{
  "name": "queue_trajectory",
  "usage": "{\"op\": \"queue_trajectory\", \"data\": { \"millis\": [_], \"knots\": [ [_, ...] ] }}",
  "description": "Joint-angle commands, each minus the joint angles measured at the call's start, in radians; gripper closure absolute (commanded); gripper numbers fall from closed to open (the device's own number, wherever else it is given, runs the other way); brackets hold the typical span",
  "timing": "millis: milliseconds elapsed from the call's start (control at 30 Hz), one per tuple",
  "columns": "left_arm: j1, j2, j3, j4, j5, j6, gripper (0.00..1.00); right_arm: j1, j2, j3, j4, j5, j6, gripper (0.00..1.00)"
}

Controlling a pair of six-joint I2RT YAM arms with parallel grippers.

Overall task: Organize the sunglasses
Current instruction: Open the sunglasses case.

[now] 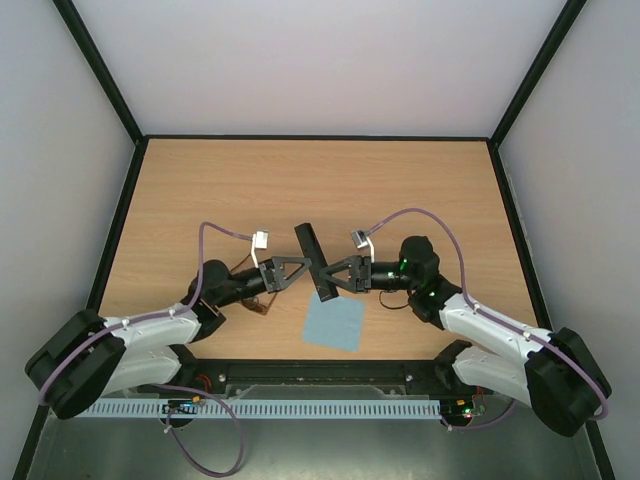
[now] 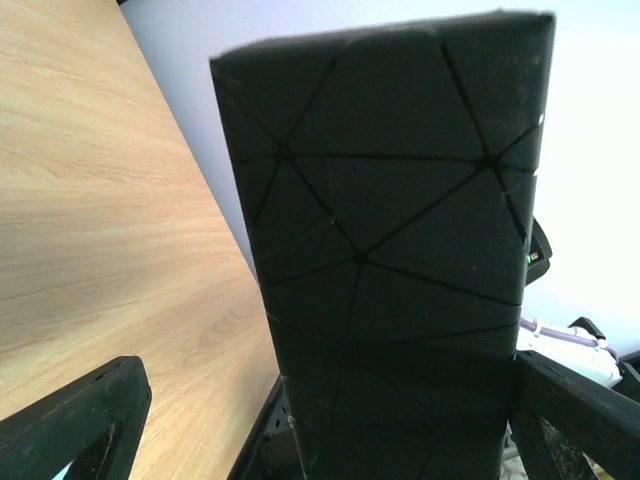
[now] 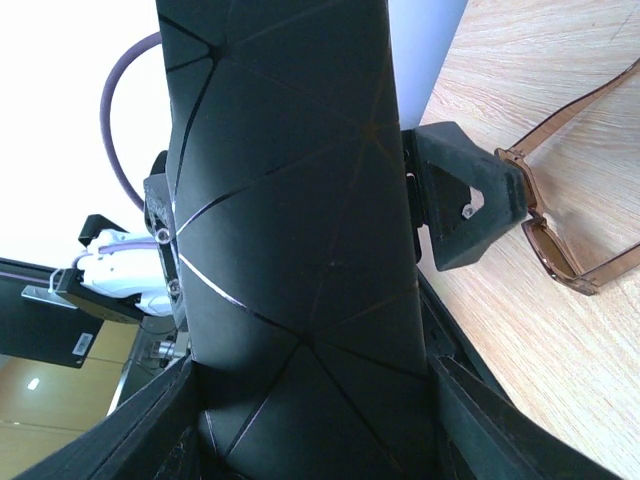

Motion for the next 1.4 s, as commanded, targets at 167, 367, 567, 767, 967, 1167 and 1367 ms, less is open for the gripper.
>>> {"op": "queue_trajectory", "data": {
  "millis": [167, 367, 567, 767, 967, 1167, 1367],
  "knots": [
    [-0.035, 0.039, 0.023, 0.137, -0.008, -0.023, 0.08, -0.002, 0.004, -0.016, 0.07, -0.017, -0.019, 0.45],
    [-0.038, 0.066, 0.031, 0.168, -0.002, -0.032, 0.27, -0.002, -0.004, -0.021, 0.061, -0.011, -0.024, 0.45],
    [-0.041, 0.109, 0.035, 0.223, 0.009, -0.052, 0.34, -0.002, -0.003, -0.031, 0.064, -0.01, -0.022, 0.45],
    [-0.048, 0.129, 0.043, 0.24, 0.013, -0.053, 0.32, -0.002, -0.003, -0.04, 0.073, -0.008, -0.019, 0.45],
    [-0.05, 0.112, 0.04, 0.22, 0.016, -0.047, 0.4, -0.002, -0.006, -0.041, 0.057, -0.004, -0.026, 0.44],
    [-0.049, 0.045, 0.072, 0.045, 0.024, 0.011, 0.44, -0.002, -0.068, 0.013, -0.167, 0.054, -0.163, 0.34],
    [-0.041, -0.023, 0.147, -0.254, 0.064, 0.119, 0.44, -0.002, -0.161, 0.104, -0.473, 0.136, -0.338, 0.23]
  ]
}}
